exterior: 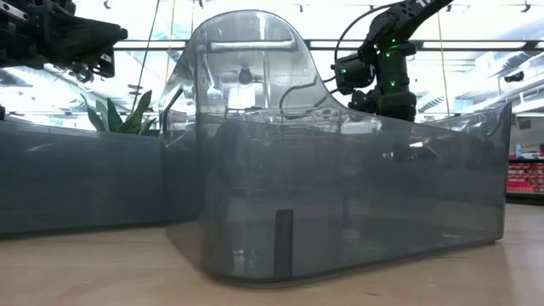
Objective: Stack baskets by color
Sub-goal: Stack the bottom black bin on the top of the top black bin, then stack the middle transparent black bin on the top of the top transparent black bin
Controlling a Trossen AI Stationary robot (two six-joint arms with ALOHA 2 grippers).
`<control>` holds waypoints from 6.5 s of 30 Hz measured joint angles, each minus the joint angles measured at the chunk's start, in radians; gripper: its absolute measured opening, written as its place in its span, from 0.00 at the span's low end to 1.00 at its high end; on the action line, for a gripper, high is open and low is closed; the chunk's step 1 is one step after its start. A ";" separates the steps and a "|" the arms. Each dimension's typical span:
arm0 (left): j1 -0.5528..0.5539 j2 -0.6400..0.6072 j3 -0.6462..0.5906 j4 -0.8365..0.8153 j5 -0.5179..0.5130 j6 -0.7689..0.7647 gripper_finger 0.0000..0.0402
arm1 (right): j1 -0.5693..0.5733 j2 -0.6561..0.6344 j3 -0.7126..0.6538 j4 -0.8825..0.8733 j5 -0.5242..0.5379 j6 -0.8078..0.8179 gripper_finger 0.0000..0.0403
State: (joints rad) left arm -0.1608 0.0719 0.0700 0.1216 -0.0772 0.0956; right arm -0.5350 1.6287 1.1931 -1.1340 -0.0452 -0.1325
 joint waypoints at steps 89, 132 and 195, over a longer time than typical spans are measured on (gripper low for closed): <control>0.000 0.000 0.000 0.001 0.000 0.000 0.08 | 0.769 0.021 0.255 0.553 0.186 0.255 0.20; 0.000 0.000 0.000 0.084 -0.020 -0.439 0.06 | 0.656 -0.875 -0.536 1.361 0.272 -0.185 0.20; -0.180 0.637 0.425 -0.273 -0.033 -0.757 0.03 | 0.473 -1.452 -1.186 1.318 -0.009 0.244 0.04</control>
State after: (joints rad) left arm -0.3408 0.7093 0.4945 -0.1519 -0.1106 -0.6612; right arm -0.0615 0.1764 0.0067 0.1843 -0.0540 0.1116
